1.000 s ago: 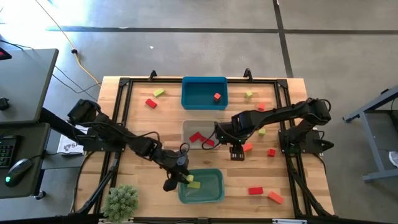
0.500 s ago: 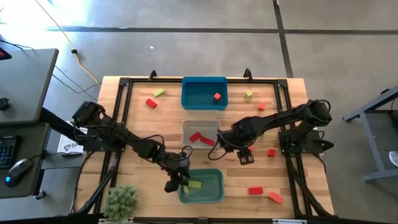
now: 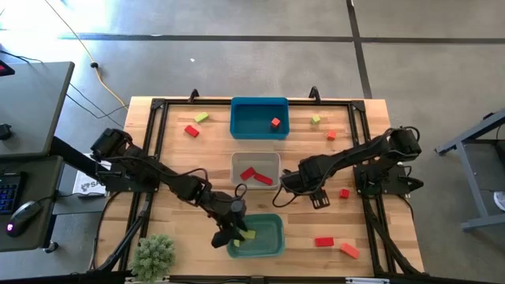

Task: Sort & place blocks by color
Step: Put the orange block into the blue bin

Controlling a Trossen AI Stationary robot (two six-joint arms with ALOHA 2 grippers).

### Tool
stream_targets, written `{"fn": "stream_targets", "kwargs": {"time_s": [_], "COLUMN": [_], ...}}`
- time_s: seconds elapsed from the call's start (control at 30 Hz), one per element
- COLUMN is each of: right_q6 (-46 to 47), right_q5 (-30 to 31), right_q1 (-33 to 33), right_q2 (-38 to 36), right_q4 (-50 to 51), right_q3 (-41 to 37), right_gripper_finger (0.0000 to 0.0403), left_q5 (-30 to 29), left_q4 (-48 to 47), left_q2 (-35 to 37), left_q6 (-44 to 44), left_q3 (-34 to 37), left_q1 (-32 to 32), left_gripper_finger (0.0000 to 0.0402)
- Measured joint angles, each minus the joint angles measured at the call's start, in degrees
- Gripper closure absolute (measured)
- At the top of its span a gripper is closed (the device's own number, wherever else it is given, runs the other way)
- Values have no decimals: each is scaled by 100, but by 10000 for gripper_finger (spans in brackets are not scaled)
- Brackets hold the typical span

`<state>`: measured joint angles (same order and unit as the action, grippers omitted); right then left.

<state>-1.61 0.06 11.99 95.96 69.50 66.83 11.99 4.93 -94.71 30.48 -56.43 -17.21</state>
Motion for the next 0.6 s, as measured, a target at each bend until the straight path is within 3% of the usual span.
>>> {"fn": "stream_targets", "kwargs": {"time_s": [0.27, 0.6], "right_q6": [-274, -168], "right_q5": [86, 91], "right_q1": [-53, -260], "right_q2": [0, 0], "right_q4": [-747, -1556], "right_q3": [-633, -1369], "right_gripper_finger": [171, 171], "left_q5": [-70, -87], "left_q4": [-747, -1660], "left_q2": [345, 1006], "left_q6": [-401, -1175], "left_q3": [-374, -384], "left_q1": [346, 1256], "left_gripper_finger": [233, 233]}}
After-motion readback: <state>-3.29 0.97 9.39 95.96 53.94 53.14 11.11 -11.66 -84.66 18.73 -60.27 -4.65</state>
